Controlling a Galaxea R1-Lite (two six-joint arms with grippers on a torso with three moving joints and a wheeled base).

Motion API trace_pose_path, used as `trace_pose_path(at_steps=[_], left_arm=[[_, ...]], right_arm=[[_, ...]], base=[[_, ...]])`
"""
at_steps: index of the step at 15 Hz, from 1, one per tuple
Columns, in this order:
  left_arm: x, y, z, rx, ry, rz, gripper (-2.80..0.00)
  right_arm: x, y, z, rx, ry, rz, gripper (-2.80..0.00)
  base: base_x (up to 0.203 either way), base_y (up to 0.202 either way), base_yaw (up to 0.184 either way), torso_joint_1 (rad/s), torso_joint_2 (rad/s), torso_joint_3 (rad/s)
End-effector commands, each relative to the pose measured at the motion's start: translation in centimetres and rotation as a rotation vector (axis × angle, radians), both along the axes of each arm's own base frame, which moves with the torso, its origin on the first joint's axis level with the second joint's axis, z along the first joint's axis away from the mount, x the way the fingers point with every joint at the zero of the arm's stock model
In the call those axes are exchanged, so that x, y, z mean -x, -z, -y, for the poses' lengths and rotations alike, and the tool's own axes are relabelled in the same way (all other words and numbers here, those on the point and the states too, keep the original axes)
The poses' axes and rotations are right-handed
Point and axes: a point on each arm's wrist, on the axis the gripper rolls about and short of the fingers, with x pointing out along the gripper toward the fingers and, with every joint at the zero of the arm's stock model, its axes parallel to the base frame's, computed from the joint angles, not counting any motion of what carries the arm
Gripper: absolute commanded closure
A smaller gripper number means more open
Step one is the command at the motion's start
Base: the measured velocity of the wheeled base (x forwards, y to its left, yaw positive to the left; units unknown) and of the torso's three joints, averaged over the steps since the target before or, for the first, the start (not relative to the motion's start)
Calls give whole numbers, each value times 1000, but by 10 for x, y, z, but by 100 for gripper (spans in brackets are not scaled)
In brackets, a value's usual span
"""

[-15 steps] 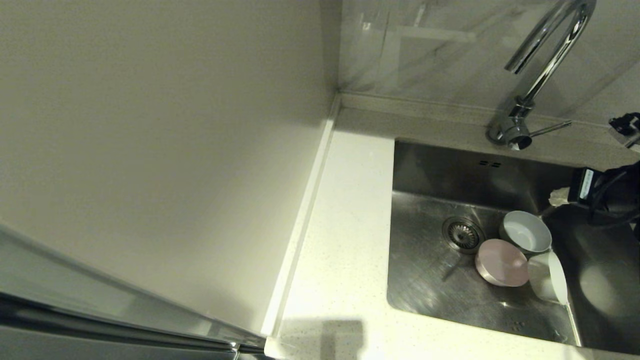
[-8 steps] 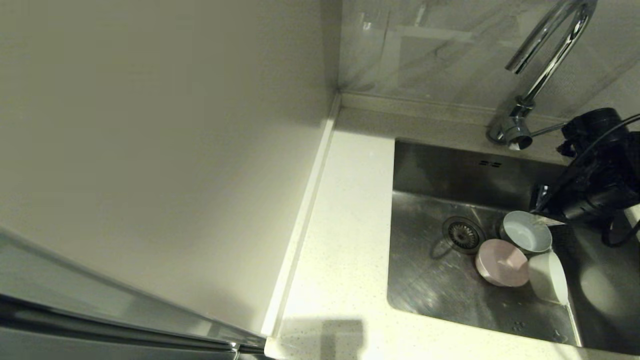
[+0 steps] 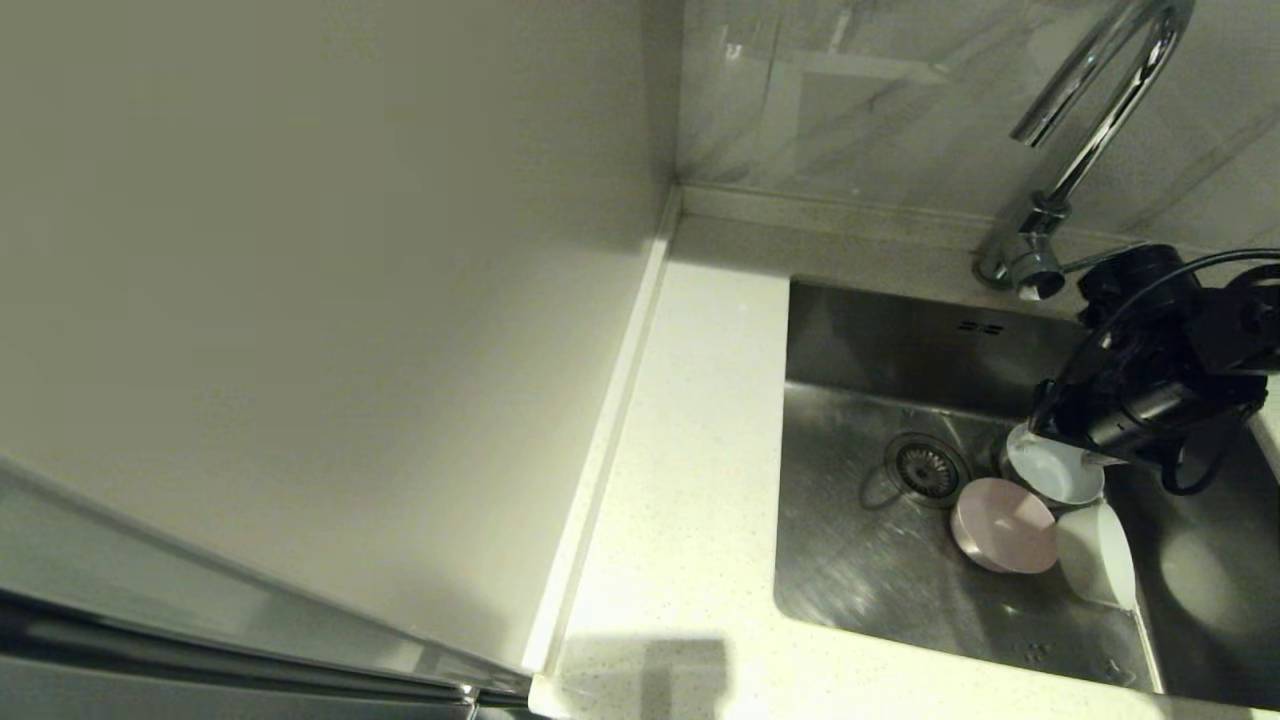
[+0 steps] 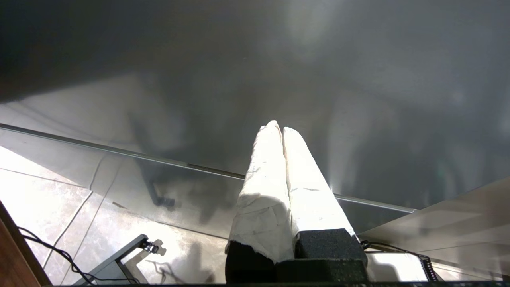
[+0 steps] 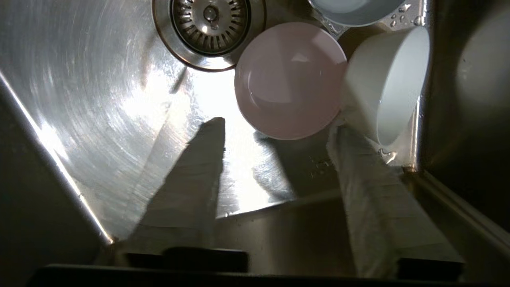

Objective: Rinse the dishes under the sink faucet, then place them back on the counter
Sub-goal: Put a bowl back to the table from the sink

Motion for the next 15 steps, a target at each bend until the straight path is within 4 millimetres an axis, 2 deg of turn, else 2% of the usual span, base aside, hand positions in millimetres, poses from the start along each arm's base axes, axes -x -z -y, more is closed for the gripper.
trace_pose_path(at_steps=[1, 6, 15], left_arm=[[0, 0, 0, 1, 2, 4, 0], [0, 0, 0, 0, 0, 4, 0], [0, 0, 0, 1, 0, 4, 0]], right_arm=[[-11, 19, 1, 9, -11, -48, -280], [-41, 38, 13, 119, -113, 48, -280], [-67, 73, 34, 189, -77, 50, -280]], base=[[0, 0, 0, 0, 0, 0], [0, 0, 0, 0, 0, 0], [0, 0, 0, 0, 0, 0]])
